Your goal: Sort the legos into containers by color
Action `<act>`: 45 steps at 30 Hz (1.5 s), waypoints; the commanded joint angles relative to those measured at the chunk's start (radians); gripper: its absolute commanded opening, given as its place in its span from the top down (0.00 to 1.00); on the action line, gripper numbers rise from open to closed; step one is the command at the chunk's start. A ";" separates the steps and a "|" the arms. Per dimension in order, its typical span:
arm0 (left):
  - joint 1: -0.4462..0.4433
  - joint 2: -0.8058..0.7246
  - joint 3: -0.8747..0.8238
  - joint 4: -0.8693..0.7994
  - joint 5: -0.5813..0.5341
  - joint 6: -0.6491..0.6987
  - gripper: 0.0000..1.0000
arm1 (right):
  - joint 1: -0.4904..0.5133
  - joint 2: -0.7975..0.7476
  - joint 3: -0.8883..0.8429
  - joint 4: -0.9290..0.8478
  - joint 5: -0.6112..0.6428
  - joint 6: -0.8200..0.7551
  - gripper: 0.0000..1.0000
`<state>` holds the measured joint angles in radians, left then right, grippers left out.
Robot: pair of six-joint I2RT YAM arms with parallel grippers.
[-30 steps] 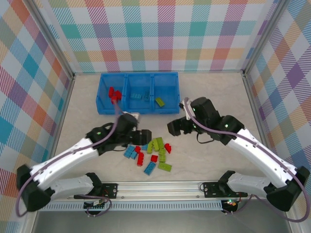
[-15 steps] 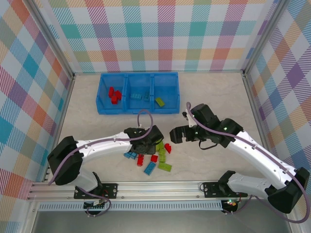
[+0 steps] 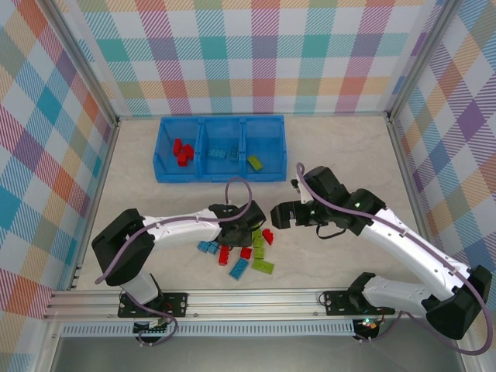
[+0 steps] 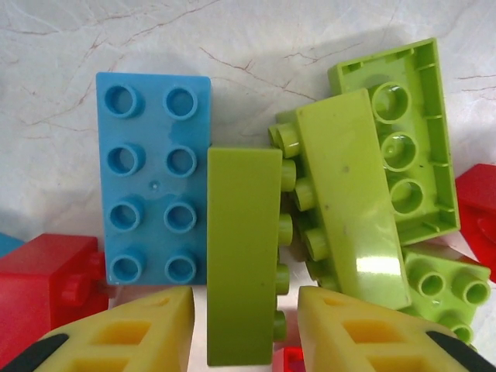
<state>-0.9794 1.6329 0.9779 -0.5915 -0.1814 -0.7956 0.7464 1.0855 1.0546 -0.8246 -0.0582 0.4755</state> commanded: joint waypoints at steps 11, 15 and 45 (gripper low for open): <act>0.006 0.000 0.004 0.009 0.007 0.037 0.77 | 0.002 -0.046 0.008 -0.006 -0.006 0.041 0.00; 0.008 -0.095 0.058 -0.034 0.000 0.055 0.77 | 0.002 -0.056 0.013 -0.003 -0.004 0.052 0.00; 0.338 0.511 1.148 -0.062 0.025 0.337 0.57 | 0.002 -0.200 -0.069 0.029 0.124 0.160 0.00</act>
<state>-0.6388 2.2494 2.1063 -0.6239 -0.1745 -0.4877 0.7464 0.8825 0.9966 -0.8024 0.0608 0.6216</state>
